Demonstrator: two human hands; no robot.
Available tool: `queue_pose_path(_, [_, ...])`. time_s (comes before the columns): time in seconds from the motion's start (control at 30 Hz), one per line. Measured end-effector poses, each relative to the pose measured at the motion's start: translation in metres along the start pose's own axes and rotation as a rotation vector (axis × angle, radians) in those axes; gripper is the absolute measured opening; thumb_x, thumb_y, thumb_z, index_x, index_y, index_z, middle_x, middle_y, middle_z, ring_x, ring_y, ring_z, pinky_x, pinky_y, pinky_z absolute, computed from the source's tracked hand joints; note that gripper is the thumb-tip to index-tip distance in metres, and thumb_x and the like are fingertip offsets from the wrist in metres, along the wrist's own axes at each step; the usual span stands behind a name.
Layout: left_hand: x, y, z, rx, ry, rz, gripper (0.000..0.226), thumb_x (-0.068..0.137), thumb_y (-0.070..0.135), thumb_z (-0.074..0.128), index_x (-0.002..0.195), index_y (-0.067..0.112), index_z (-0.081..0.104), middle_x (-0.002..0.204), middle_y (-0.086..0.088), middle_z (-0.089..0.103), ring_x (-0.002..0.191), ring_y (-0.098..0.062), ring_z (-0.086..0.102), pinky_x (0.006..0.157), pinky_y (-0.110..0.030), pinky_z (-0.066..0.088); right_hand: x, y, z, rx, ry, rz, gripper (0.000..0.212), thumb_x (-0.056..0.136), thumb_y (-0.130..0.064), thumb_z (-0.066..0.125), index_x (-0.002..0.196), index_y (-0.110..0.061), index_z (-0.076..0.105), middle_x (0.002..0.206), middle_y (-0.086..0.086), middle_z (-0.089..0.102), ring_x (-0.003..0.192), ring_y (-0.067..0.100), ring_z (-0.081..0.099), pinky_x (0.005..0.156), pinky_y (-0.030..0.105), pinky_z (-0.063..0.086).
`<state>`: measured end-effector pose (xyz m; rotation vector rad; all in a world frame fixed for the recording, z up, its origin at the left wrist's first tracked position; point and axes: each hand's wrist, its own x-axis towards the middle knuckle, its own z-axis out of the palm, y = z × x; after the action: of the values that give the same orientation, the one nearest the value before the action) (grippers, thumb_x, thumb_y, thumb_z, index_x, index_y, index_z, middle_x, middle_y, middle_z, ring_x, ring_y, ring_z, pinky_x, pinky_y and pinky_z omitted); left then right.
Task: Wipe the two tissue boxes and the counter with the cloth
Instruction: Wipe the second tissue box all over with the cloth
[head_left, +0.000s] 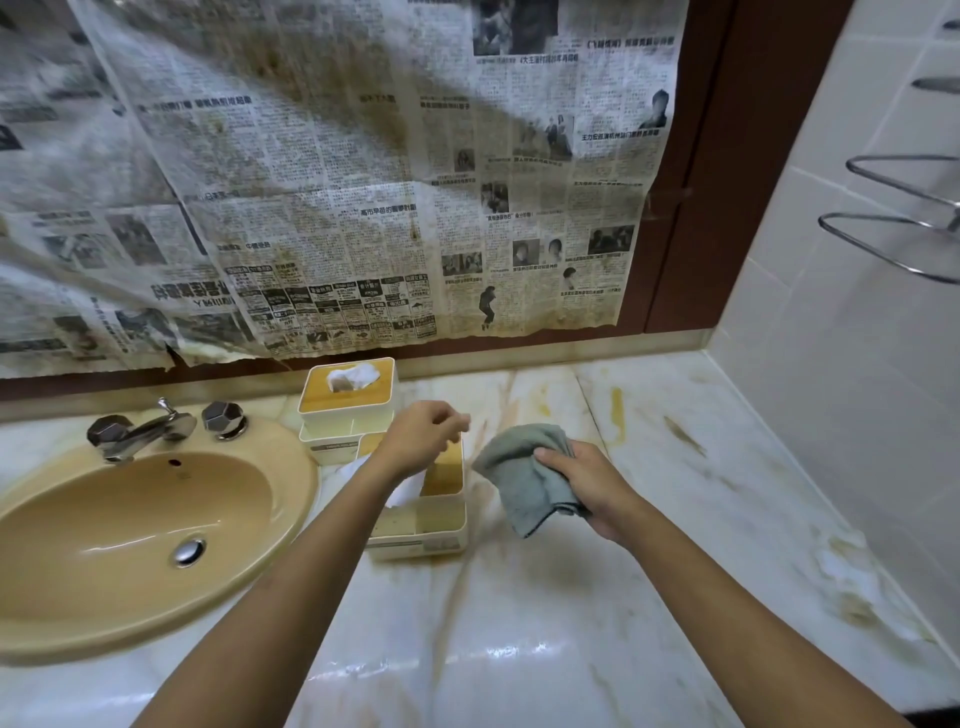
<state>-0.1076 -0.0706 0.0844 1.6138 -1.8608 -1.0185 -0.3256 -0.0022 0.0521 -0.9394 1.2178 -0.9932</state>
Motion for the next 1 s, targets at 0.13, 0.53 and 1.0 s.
queue_pose_path(0.13, [0.019, -0.037, 0.003, 0.343, 0.077, -0.264, 0.024, 0.093, 0.027, 0.058, 0.095, 0.006, 0.07, 0.097, -0.01, 0.071, 0.09, -0.028, 0.064, 0.076, -0.035, 0.051, 0.002, 0.009, -0.011, 0.168, 0.055, 0.08, 0.019, 0.098, -0.017, 0.055, 0.11, -0.008, 0.066, 0.101, 0.012, 0.074, 0.093, 0.026, 0.071, 0.073, 0.037, 0.056])
queue_pose_path(0.53, [0.031, -0.066, 0.028, 0.617, 0.12, -0.429, 0.038, 0.094, 0.048, 0.053, 0.102, 0.016, 0.072, 0.112, -0.007, 0.069, 0.11, -0.029, 0.057, 0.092, -0.04, 0.039, 0.006, 0.045, -0.015, 0.131, 0.132, 0.196, 0.019, 0.098, -0.021, 0.054, 0.11, -0.012, 0.067, 0.103, 0.011, 0.074, 0.097, 0.028, 0.07, 0.082, 0.042, 0.056])
queue_pose_path(1.0, [0.019, -0.078, 0.002, 0.754, -0.25, -0.04, 0.018, 0.098, 0.047, 0.044, 0.092, 0.042, 0.06, 0.106, 0.006, 0.046, 0.11, -0.024, 0.036, 0.086, -0.043, 0.027, 0.003, 0.083, 0.032, 0.375, 0.111, 0.461, 0.025, 0.099, -0.015, 0.049, 0.11, 0.003, 0.063, 0.108, 0.024, 0.068, 0.097, 0.032, 0.065, 0.087, 0.043, 0.052])
